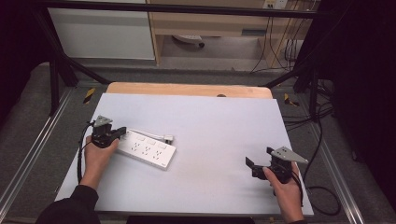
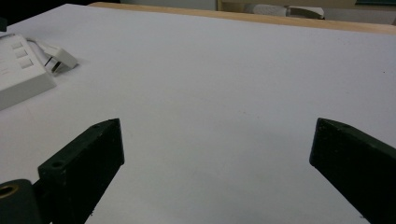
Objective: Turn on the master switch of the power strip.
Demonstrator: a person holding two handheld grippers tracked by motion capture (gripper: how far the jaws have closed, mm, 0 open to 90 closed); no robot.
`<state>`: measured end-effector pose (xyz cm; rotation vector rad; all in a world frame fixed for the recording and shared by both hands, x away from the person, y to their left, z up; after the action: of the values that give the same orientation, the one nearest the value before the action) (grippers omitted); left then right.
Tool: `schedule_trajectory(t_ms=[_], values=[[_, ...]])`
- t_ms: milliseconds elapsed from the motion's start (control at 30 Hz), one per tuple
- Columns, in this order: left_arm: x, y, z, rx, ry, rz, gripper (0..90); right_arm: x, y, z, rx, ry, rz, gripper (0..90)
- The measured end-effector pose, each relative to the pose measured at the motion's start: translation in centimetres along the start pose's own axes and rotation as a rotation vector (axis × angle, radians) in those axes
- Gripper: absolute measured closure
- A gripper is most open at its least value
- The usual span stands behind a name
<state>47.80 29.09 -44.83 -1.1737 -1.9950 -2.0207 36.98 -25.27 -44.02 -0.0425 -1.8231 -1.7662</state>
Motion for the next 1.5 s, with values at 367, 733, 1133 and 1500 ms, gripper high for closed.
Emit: schedule_trajectory(t_ms=[367,733,1133,1500], values=[[0.3,0.5,-0.8,0.015,-0.021,-0.045,70.8,-0.3,0.0,0.2,0.017,0.006,0.009,3.4],[0.8,1.2,-1.6,0.017,-0.062,-0.102,47.0,-0.2,0.1,0.4,0.021,0.006,0.008,3.4],[0.9,1.7,-2.6,0.003,-0.08,-0.127,32.5,-0.2,0.1,0.3,0.024,0.004,0.009,3.4],[1.4,2.1,-3.7,0.0,-0.083,-0.162,10.6,-0.2,0.1,0.3,0.025,0.006,0.008,3.4]])
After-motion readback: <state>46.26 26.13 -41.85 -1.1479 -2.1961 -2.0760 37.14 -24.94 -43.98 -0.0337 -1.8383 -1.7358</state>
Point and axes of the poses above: each handheld gripper's, and its own axes: x roughly backward along the jaws, y roughly out of its top, z roughly to its left, the point moved 3 cm from there along -x, roughly forward along the jaws, and after that the axes turned 4 degrees about -y, right-handed, at the moved point
